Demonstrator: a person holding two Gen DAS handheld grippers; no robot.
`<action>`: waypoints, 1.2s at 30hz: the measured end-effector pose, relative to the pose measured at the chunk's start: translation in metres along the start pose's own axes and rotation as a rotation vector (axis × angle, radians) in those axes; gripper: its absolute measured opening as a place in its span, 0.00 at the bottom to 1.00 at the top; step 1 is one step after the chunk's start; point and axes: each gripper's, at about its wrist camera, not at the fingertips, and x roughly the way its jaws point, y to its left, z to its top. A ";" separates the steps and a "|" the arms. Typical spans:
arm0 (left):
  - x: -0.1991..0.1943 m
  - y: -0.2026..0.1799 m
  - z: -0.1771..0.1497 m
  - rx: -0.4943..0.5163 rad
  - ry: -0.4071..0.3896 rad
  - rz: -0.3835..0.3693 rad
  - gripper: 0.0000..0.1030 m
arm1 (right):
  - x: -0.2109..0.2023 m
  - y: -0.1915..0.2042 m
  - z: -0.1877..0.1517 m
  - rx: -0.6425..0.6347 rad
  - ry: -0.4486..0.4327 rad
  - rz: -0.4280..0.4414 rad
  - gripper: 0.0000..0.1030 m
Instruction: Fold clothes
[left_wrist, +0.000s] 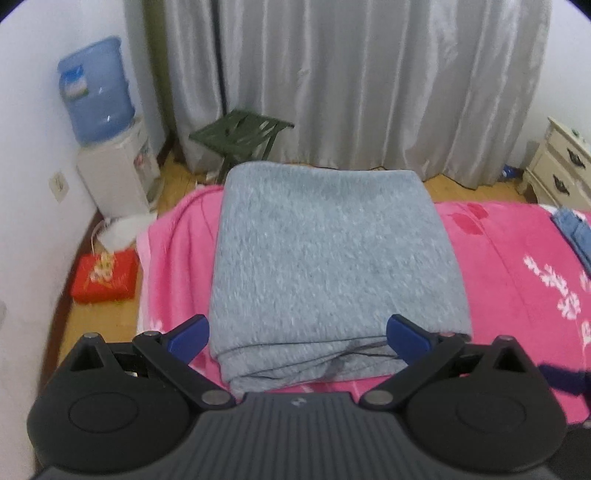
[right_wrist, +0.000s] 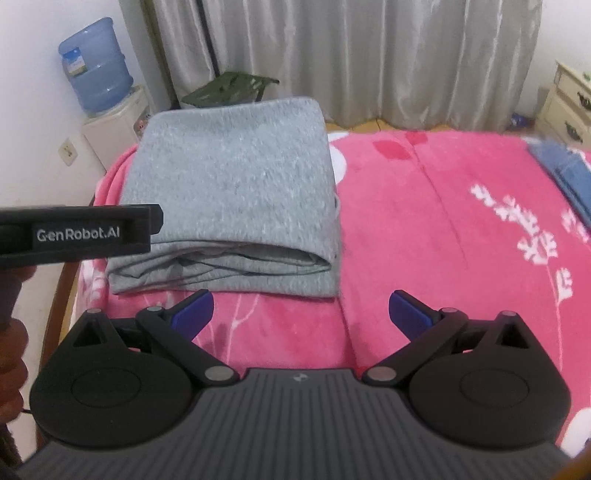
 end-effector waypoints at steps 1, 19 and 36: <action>0.002 0.002 -0.002 -0.010 0.003 -0.001 1.00 | 0.003 -0.001 0.000 0.009 0.013 0.001 0.99; 0.014 0.003 -0.013 0.037 0.024 0.039 1.00 | 0.013 0.009 -0.003 -0.012 0.040 -0.013 0.99; 0.017 -0.003 -0.015 0.082 0.021 0.052 1.00 | 0.014 0.013 -0.003 -0.029 0.044 -0.016 0.99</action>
